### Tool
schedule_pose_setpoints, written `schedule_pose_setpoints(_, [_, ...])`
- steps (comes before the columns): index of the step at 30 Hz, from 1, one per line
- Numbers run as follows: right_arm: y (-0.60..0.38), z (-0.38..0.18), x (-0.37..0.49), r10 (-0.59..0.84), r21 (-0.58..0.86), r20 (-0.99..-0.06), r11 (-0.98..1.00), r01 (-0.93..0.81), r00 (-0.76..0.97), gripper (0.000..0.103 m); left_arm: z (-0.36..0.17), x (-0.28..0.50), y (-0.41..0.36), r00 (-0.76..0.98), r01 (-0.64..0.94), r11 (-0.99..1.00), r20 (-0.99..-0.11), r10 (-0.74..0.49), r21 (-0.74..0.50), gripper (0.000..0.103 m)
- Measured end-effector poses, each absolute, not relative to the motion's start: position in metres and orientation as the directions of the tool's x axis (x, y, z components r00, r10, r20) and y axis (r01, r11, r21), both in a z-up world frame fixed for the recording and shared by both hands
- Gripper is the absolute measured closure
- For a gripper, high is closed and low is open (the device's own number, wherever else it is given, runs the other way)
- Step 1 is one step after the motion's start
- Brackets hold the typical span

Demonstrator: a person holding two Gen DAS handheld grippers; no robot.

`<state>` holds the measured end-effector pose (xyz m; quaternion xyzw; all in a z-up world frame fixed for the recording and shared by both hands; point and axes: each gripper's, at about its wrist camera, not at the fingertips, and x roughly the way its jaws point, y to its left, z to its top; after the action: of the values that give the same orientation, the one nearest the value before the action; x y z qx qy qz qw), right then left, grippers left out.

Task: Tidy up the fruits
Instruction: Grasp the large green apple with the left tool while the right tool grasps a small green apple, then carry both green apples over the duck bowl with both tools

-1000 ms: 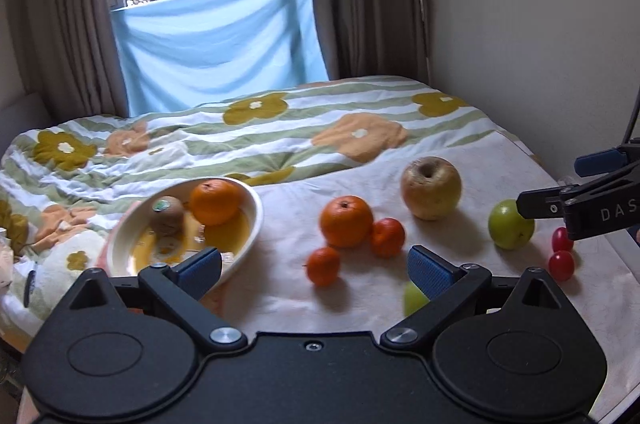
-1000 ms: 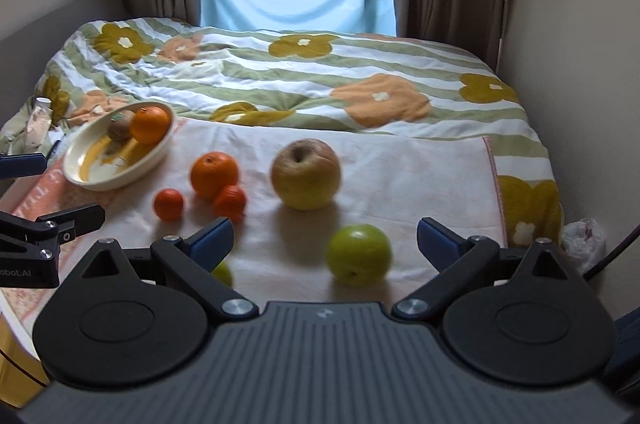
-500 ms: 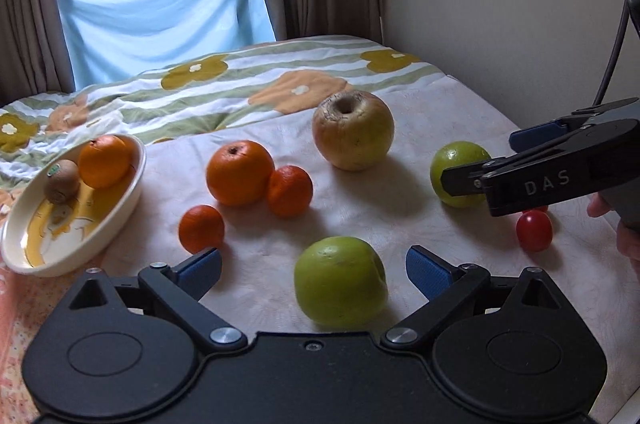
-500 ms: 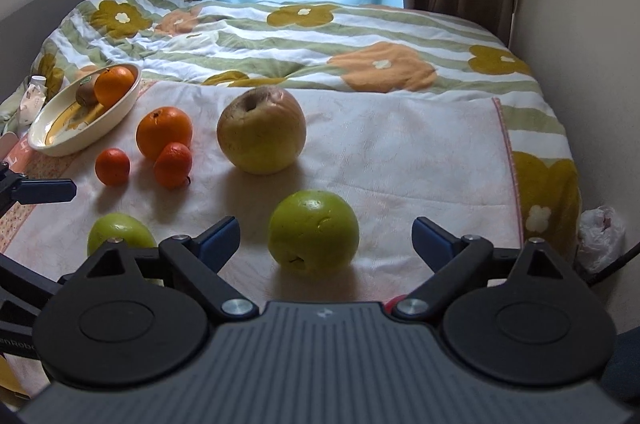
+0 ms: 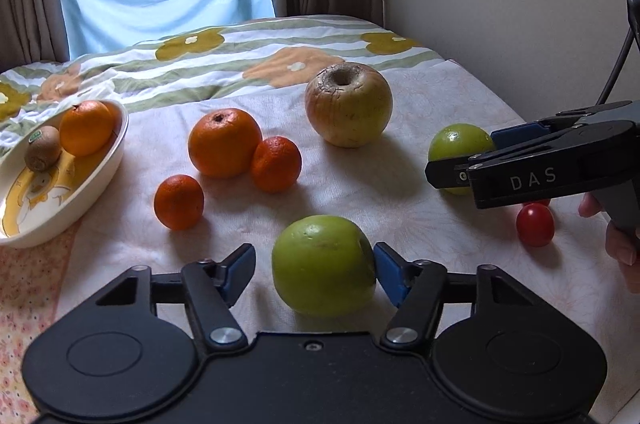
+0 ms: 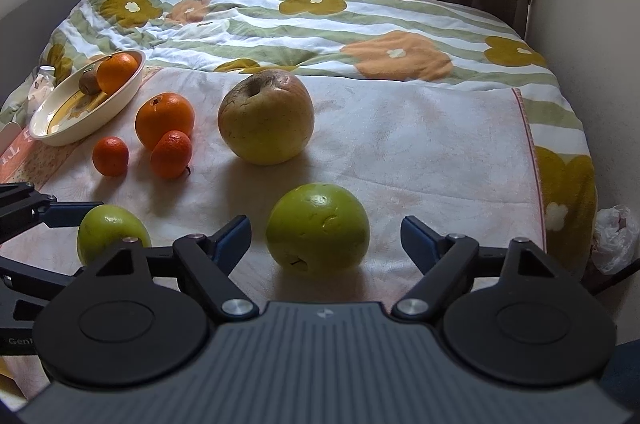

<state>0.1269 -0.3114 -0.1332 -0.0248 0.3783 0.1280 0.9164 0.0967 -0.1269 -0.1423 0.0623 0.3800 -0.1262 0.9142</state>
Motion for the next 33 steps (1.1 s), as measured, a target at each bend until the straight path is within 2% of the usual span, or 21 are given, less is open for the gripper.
schedule_pose_setpoints(2, [-0.311, -0.134, 0.127, 0.219, 0.056, -0.701, 0.966, -0.254, 0.678, 0.008, -0.143, 0.096, -0.127, 0.668, 0.289, 0.957, -0.718, -0.196, 0.007, 0.045])
schedule_pose_setpoints(15, [-0.309, -0.136, 0.131, 0.217, 0.061, -0.711, 0.967, -0.249, 0.669, 0.012, -0.143, 0.091, -0.126, 0.672, 0.295, 0.956, -0.714, -0.197, 0.014, 0.046])
schedule_pose_setpoints(18, [-0.307, -0.138, 0.132, 0.212, 0.056, -0.716, 0.967, -0.247, 0.665, 0.019, -0.143, 0.091, -0.124, 0.671, 0.291, 0.957, -0.715, -0.195, 0.012, 0.046])
schedule_pose_setpoints(20, [-0.306, -0.139, 0.133, 0.205, 0.05, -0.723, 0.968, -0.246, 0.66, 0.032, -0.143, 0.091, -0.122, 0.673, 0.285, 0.958, -0.714, -0.193, 0.01, 0.046])
schedule_pose_setpoints(33, [-0.291, -0.115, 0.113, 0.243, 0.053, -0.695, 0.956, -0.289, 0.677, 0.032, -0.121, 0.074, -0.108, 0.716, 0.235, 0.972, -0.676, -0.175, -0.002, 0.046])
